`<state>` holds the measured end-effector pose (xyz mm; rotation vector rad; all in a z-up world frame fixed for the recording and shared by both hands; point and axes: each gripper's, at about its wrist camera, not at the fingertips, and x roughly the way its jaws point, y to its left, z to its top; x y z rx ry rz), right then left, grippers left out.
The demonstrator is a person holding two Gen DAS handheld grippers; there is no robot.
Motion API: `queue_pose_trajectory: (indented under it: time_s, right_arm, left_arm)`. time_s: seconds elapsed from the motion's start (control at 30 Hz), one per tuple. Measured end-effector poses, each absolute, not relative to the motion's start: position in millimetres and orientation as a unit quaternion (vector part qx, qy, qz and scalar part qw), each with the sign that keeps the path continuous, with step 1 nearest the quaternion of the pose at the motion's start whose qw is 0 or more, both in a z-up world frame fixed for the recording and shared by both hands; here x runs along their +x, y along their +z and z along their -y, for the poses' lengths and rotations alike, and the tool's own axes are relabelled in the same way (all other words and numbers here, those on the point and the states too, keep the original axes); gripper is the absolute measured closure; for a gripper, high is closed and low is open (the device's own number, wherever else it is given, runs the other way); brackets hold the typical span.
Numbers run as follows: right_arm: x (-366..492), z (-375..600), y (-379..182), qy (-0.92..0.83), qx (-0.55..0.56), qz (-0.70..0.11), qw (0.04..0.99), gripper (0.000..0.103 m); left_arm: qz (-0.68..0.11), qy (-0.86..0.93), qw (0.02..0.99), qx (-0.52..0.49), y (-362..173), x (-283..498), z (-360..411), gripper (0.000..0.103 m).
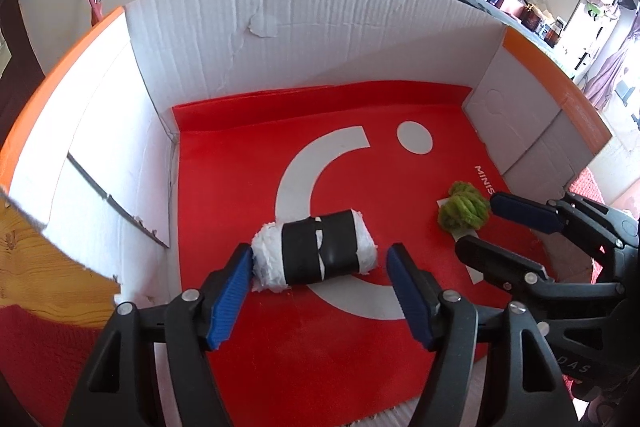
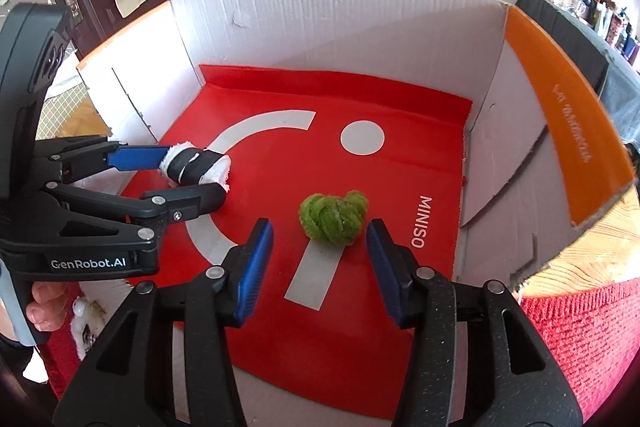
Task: Organize objects
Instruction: 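Lower the roll onto the red mat and open the left gripper while the right gripper releases the green ball, then withdraw both grippers from the box back toward the remaining items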
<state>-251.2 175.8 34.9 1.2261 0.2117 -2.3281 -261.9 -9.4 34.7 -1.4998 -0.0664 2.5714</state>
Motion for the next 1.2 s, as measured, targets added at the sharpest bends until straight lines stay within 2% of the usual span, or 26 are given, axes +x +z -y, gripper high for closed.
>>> queue_pose_trajectory:
  time_s: [0.1, 0.3, 0.43, 0.53, 0.77, 0.9, 1.0, 1.2]
  right_arm:
    - [-247, -177, 38, -0.856, 0.446, -0.076, 0.249, 0.054]
    - [-238, -176, 44, -0.86, 0.437, -0.072, 0.253, 0.045]
    - [-234, -178, 48, -0.863, 0.431, -0.066, 0.255, 0.042]
    - [-228, -180, 51, -0.865, 0.427, -0.064, 0.257, 0.036]
    - [-216, -183, 56, -0.869, 0.417, -0.061, 0.261, 0.033]
    - [-209, -185, 60, -0.872, 0.41, -0.057, 0.262, 0.029]
    - [-204, -187, 62, -0.873, 0.407, -0.054, 0.264, 0.028]
    - [-194, -190, 66, -0.877, 0.397, -0.047, 0.266, 0.019]
  left_arm:
    - [0.022, 0.863, 0.082, -0.499, 36, -259, 7, 0.033]
    - [0.036, 0.867, 0.085, -0.489, 44, -252, 10, 0.032]
    - [0.032, 0.876, 0.079, -0.475, 48, -241, 14, 0.024]
    - [0.031, 0.882, 0.077, -0.464, 53, -235, 16, 0.021]
    - [0.034, 0.889, 0.07, -0.452, 58, -224, 15, 0.019]
    - [0.034, 0.894, 0.061, -0.442, 60, -214, 19, 0.012]
    - [0.026, 0.9, 0.051, -0.433, 63, -207, 19, 0.012]
    - [0.016, 0.908, 0.045, -0.416, 69, -194, 18, 0.005]
